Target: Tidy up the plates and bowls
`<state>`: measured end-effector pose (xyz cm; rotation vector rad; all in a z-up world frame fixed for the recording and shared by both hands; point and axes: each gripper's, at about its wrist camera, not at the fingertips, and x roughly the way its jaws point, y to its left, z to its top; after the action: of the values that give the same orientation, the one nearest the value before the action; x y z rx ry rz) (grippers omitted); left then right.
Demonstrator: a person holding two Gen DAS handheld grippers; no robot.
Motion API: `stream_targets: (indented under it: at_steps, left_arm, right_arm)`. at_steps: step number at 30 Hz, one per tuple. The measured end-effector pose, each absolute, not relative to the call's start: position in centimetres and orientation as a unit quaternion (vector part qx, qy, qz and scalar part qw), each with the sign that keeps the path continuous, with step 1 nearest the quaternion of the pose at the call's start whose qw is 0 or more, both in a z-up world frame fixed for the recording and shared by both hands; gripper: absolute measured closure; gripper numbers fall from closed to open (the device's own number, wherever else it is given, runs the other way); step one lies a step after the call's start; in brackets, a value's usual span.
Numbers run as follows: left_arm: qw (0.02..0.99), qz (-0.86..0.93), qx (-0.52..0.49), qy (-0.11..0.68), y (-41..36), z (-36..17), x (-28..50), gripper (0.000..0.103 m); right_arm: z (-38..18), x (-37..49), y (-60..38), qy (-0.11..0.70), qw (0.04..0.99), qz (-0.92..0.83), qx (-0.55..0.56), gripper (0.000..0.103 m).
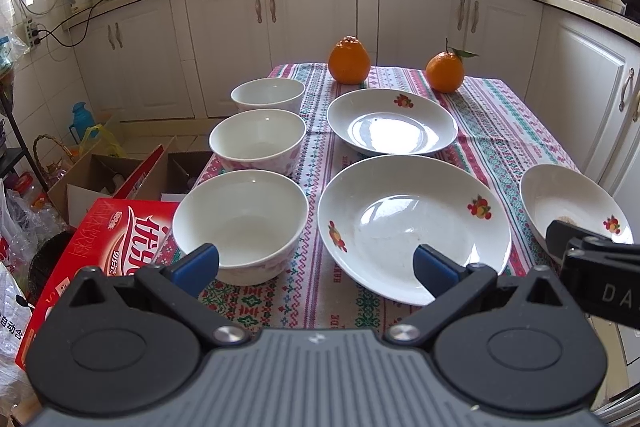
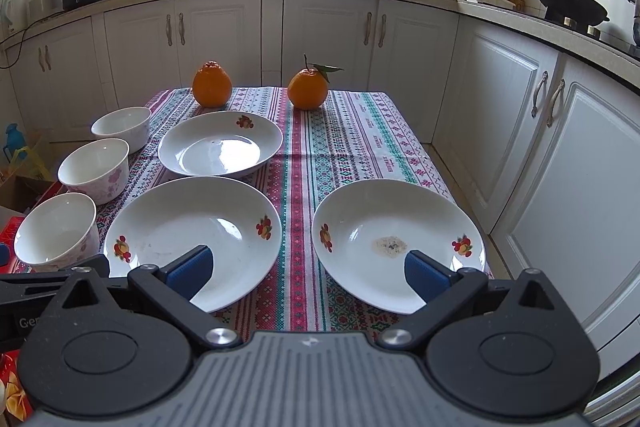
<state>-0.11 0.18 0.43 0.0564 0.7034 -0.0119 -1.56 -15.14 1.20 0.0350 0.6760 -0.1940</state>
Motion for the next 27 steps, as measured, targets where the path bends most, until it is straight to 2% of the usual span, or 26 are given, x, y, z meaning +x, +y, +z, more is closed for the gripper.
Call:
stream_targets:
  at_steps: [27]
  left_arm:
    - [0.939, -0.004, 0.024, 0.342, 0.29, 0.61, -0.27, 0.001]
  right_arm:
    - [1.48, -1.64, -15.09, 0.329, 0.939, -0.094, 0.018, 0.0]
